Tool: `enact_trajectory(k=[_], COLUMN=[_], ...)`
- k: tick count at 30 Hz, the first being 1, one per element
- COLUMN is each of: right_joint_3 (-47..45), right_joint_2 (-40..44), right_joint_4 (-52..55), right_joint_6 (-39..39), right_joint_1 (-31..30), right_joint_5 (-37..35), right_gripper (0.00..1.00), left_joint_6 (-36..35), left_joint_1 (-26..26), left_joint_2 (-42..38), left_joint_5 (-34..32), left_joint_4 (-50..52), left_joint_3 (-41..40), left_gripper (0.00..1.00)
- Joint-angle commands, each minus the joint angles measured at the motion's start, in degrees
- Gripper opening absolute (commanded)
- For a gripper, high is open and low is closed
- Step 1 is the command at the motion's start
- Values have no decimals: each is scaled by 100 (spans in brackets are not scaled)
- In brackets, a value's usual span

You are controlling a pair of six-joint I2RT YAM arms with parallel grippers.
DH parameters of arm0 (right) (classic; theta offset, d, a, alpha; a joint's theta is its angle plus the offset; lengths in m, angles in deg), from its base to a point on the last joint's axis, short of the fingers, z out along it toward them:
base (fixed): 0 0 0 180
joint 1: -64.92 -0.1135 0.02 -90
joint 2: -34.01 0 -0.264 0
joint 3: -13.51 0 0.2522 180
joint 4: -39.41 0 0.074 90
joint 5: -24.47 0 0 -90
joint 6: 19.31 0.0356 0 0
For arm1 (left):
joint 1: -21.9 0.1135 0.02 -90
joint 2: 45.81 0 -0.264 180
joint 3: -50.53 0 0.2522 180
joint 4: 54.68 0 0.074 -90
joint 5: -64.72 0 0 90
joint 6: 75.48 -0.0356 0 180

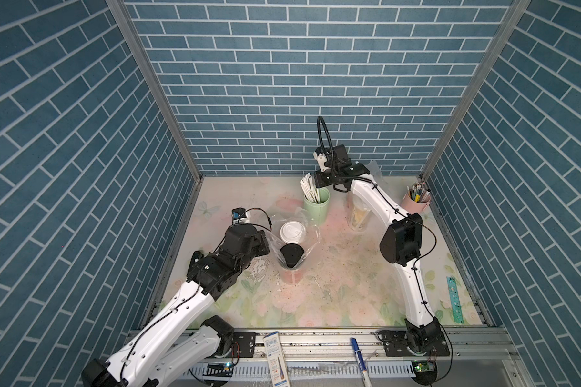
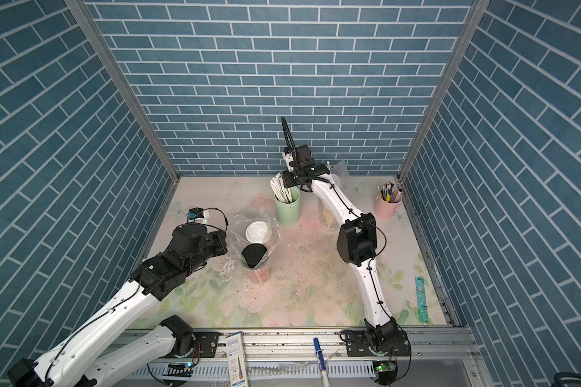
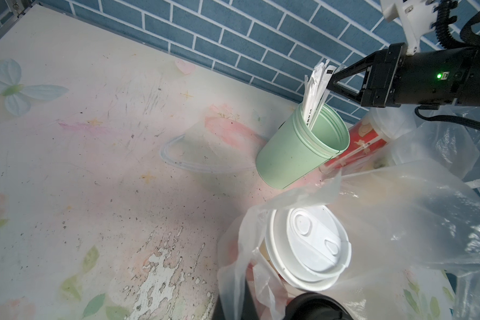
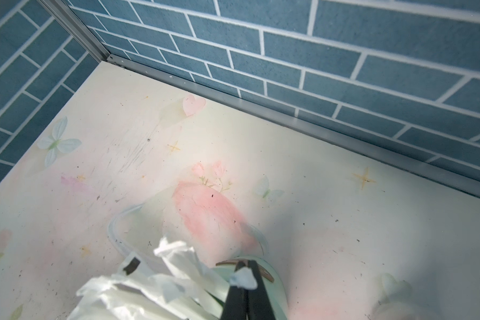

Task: Pack milk tea into plastic carrier bags
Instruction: Pick up the straw from the container.

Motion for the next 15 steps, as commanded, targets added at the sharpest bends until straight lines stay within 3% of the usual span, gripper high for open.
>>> enact_trajectory(k=[1,6,15], right_joint_3=[136,-60,310], right_joint_2=[446,1014,1309], right_joint_4=[178,196,869], right_joint_6=[-35,67,304], right_joint_1=[5,4,-4], right_joint_5=[-103,-21,163], right_gripper=[0,0,0], left_joint_6=[95,257,361], left_joint_1=[40,35,33], left_joint_2=[-91,-197,-49], left_joint_5=[21,36,47], left_joint_4=[-78,-107,-75], left_joint_3=[-38,-153,-160], left_gripper=[0,0,0])
